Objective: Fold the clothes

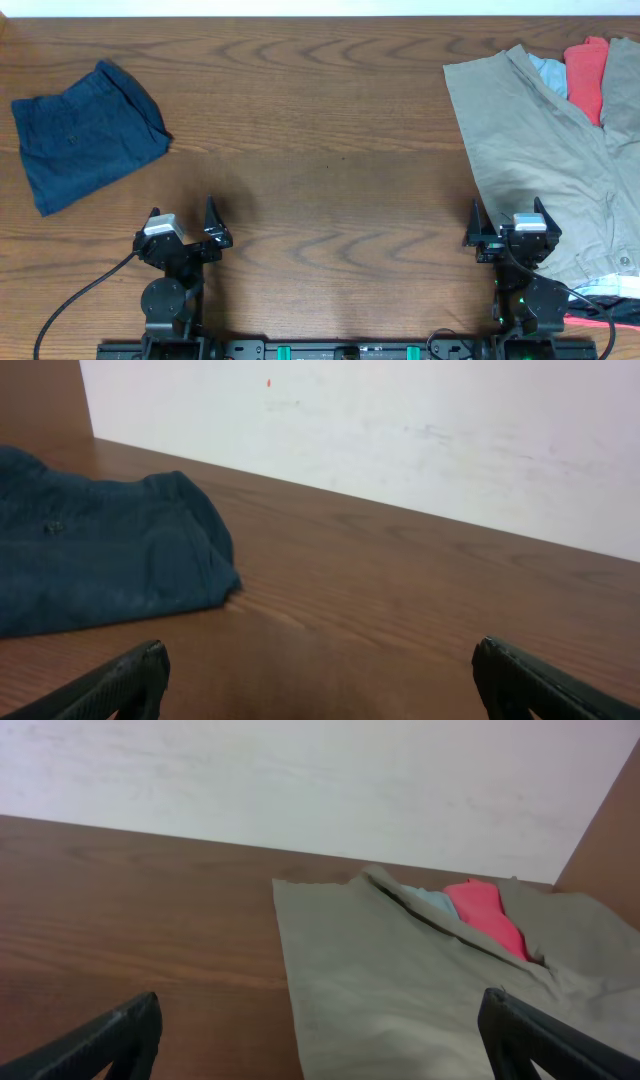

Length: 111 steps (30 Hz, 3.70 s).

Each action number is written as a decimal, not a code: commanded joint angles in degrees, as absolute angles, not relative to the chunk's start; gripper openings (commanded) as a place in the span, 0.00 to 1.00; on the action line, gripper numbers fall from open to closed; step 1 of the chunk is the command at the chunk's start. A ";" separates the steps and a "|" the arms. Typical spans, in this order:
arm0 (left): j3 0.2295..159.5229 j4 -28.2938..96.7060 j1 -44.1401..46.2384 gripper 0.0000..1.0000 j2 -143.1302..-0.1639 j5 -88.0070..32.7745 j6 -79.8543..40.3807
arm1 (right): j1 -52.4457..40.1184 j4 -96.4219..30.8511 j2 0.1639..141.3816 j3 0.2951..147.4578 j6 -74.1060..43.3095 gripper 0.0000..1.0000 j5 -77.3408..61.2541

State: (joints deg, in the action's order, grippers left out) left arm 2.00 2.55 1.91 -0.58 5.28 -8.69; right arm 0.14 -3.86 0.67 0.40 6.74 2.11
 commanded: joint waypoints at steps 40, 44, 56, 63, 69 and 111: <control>0.23 3.64 1.58 0.98 -0.34 5.17 -7.53 | -0.38 -4.08 0.38 0.32 7.38 0.99 2.09; 0.23 3.09 1.56 0.98 -0.34 5.17 -7.53 | -0.38 -4.08 0.38 0.32 7.38 0.99 2.09; 0.47 1.37 1.56 0.98 -0.49 5.17 -15.53 | -0.38 -3.31 0.40 0.47 -18.39 0.99 -2.24; 4.51 1.39 1.56 0.98 -4.58 5.13 -15.31 | -0.36 -5.34 1.72 6.48 -13.15 0.99 -0.99; 11.81 1.41 1.56 0.98 -15.49 1.56 -13.04 | -0.38 -10.44 10.00 16.29 -7.35 0.99 2.13; 44.60 22.04 1.56 0.98 -65.58 -5.41 -10.59 | -2.09 -34.72 99.50 65.34 1.37 0.90 13.08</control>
